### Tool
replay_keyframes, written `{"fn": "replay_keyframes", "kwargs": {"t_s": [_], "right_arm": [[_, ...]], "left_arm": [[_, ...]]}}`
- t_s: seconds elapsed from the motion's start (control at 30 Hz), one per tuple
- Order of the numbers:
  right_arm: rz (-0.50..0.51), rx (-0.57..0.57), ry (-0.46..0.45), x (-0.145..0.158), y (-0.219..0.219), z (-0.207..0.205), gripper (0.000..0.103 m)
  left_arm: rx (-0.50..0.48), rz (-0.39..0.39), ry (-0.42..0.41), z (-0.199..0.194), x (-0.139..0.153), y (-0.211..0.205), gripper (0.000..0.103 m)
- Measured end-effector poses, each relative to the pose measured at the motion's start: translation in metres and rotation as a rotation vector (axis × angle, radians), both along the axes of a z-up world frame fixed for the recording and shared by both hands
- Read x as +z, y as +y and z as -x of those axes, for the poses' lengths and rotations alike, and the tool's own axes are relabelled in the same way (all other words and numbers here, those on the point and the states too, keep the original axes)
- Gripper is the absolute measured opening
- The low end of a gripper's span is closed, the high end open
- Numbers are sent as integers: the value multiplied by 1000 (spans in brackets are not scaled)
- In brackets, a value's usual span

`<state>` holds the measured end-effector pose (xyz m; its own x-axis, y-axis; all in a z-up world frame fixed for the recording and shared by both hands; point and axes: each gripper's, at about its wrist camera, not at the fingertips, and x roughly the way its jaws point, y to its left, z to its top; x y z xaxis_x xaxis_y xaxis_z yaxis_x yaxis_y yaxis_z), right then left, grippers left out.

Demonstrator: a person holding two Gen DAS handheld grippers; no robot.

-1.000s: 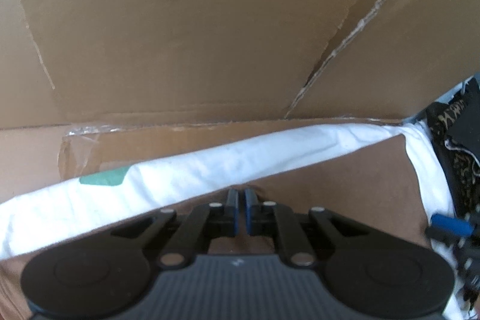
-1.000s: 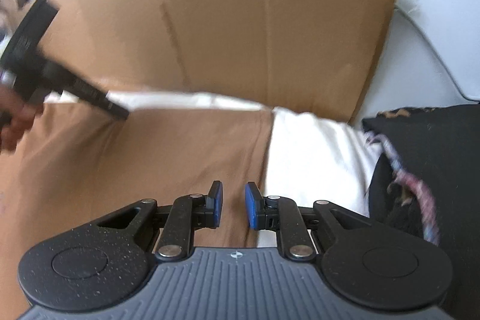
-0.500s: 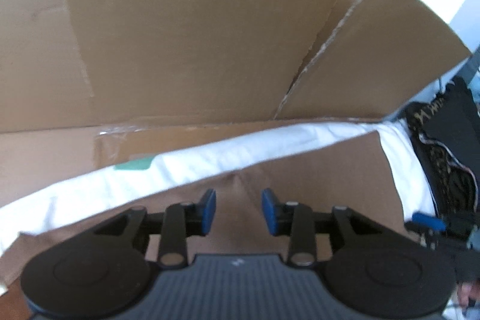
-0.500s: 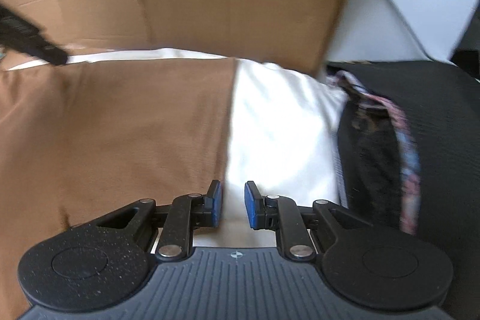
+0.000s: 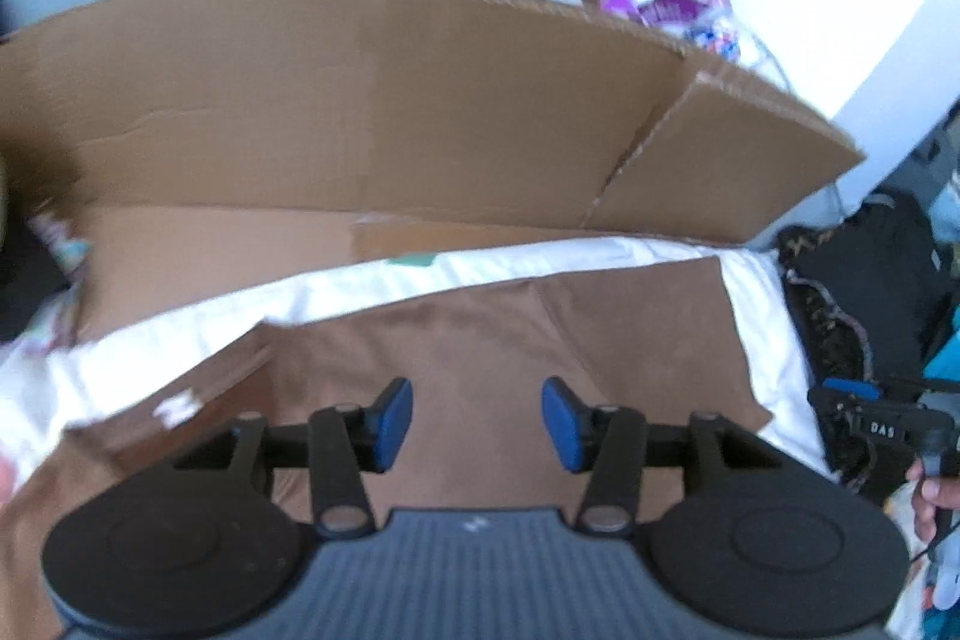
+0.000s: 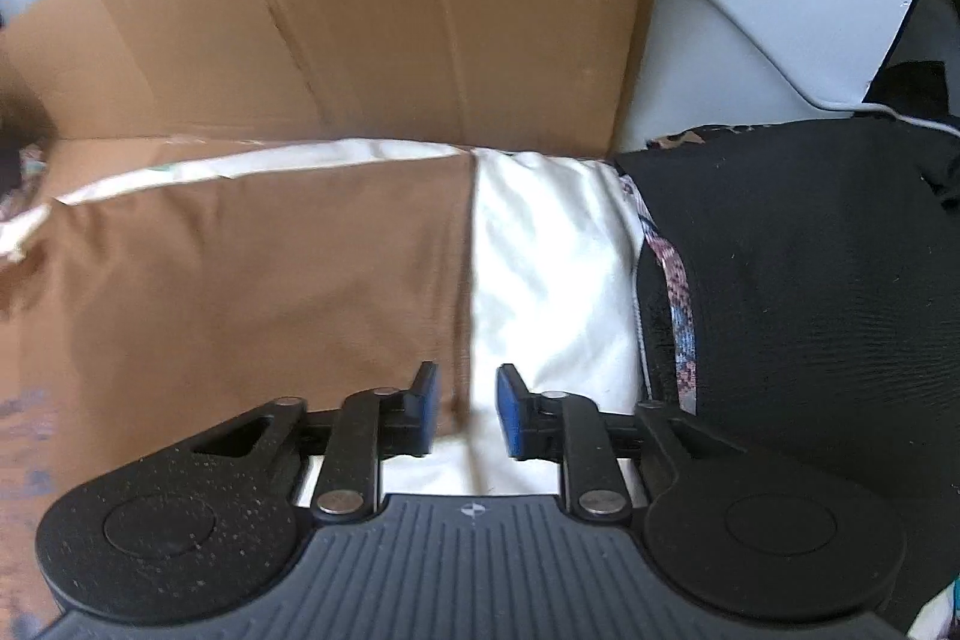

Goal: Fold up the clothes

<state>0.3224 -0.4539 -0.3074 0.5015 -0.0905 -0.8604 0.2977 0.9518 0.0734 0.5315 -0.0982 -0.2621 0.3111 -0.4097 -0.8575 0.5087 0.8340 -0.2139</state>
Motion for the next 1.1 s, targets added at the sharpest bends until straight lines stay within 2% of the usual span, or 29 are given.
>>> {"fn": "replay_keyframes", "kwargs": {"t_s": [0.13,0.2,0.4,0.5,0.63,0.7,0.87,0.93,1.1], "right_arm": [[-62,-26,-19,43,-3,4,41],[-61,-20,-24,68,0,8,44],[-78,-10,-13,133,10,22,49],[-31,0,-26,165,19,27,56],[-44,11,-41,204,24,37,62],[-49,16,-39,218,26,40,66],[-77,13,-34,245,27,53,77],[-92,9,-34,254,27,59,84],[-119,4,-36,277,27,72,89]], "left_arm": [[52,-46,2,21,35,37,53],[77,-68,-9,33,54,53,53],[187,-68,-4,71,104,100,57],[216,-80,-9,91,126,115,57],[237,-64,-23,115,154,132,57],[229,-66,-41,125,166,137,57],[248,-57,-30,149,189,149,59],[245,-56,-26,161,194,153,60],[251,-63,-5,185,203,165,63]]}}
